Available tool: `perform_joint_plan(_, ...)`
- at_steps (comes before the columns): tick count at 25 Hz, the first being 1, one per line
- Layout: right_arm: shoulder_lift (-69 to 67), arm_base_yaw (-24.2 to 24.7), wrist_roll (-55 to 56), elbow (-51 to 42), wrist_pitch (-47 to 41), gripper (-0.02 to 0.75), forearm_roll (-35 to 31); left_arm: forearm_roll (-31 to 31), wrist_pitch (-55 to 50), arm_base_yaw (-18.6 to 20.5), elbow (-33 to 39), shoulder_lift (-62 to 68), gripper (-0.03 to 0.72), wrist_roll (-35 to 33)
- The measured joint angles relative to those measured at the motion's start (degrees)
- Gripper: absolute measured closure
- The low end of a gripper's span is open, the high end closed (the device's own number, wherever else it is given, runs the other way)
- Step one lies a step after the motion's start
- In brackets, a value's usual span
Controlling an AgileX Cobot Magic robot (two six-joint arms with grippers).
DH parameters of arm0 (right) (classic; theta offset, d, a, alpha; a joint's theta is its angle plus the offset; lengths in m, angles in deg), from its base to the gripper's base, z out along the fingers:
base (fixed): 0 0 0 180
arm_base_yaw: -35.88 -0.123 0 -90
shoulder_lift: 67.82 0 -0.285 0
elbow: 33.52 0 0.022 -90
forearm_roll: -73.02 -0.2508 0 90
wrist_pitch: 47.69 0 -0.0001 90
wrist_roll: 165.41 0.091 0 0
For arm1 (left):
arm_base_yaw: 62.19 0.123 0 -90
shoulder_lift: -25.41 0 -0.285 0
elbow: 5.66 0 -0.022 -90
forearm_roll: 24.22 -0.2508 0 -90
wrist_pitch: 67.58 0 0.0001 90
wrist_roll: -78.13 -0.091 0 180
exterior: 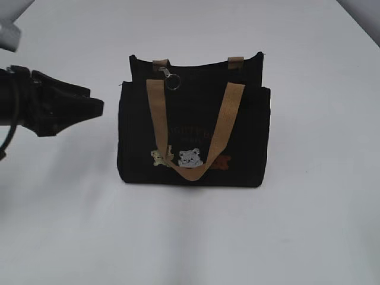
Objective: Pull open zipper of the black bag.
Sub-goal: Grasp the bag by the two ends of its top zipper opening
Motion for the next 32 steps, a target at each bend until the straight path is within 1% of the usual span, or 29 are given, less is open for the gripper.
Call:
perform_joint_plan(3,0.0,0.0,0.0,0.0,0.0,0.374,0.0,0.7,2.3,-3.8,-1.3,4.0,0.305,-8.1)
perform_joint_plan(4,0.0,0.0,0.0,0.0,0.0,0.374,0.0,0.7,3.3,-4.8,-1.7,4.8,0.305,-9.4)
perform_joint_plan(7,0.0,0.0,0.0,0.0,0.0,0.374,-0.5,0.7,5.4,-6.5,-3.4,7.9,0.284,-11.7)
perform_joint_plan(11,-1.4,0.0,-1.2,0.0,0.0,0.374,-2.1,0.7,5.9,-8.0,-8.6,12.8,0.270,-12.1)
perform_joint_plan(12,-3.3,0.0,-2.7,0.0,0.0,0.374,-3.3,0.7,6.0,-8.7,-10.0,14.1,0.282,-11.9)
perform_joint_plan(13,-5.7,0.0,-5.0,0.1,0.1,0.374,-5.0,0.8,6.1,-9.3,-11.0,15.2,0.325,-11.3)
perform_joint_plan(14,-8.2,0.0,-7.6,0.5,0.6,0.374,-7.0,0.8,6.2,-10.0,-12.0,16.1,0.403,-10.9)
perform_joint_plan(16,-15.2,0.0,-16.3,1.4,4.6,0.374,-14.1,0.9,6.3,-11.3,-12.9,17.2,0.581,-10.5)
perform_joint_plan(17,-18.5,0.0,-20.6,1.9,7.4,0.374,-18.7,1.0,6.5,-11.6,-13.1,17.4,0.622,-10.5)
perform_joint_plan(18,-22.9,0.0,-26.0,2.4,11.1,0.374,-23.0,1.1,7.0,-11.7,-13.1,17.5,0.624,-10.4)
perform_joint_plan(19,-28.8,0.0,-31.5,3.2,14.6,0.374,-29.3,1.1,7.2,-11.7,-13.1,17.5,0.624,-10.3)
perform_joint_plan(21,-38.2,-0.4,-41.3,5.4,19.7,0.374,-38.1,1.2,7.6,-11.8,-13.1,17.5,0.624,-10.3)
perform_joint_plan(23,-51.8,-2.7,-51.3,9.7,23.4,0.374,-45.9,1.2,7.8,-11.8,-13.2,17.5,0.624,-10.3)
perform_joint_plan(24,-57.8,-4.7,-54.8,12.0,24.6,0.374,-47.9,1.2,7.8,-11.9,-13.2,17.5,0.624,-10.3)
perform_joint_plan(25,-63.4,-7.0,-58.6,15.7,25.5,0.374,-48.8,1.3,7.8,-11.9,-13.2,17.5,0.624,-10.3)
perform_joint_plan(27,-72.5,-11.9,-65.4,21.6,26.4,0.374,-48.2,1.3,7.8,-11.9,-13.3,17.5,0.624,-10.3)
perform_joint_plan(30,-83.5,-18.0,-70.2,31.4,28.3,0.374,-43.3,1.3,7.8,-12.0,-13.3,17.5,0.624,-10.3)
perform_joint_plan(32,-89.0,-20.5,-71.1,36.4,29.5,0.374,-39.3,1.3,7.8,-12.0,-13.3,17.5,0.624,-10.3)
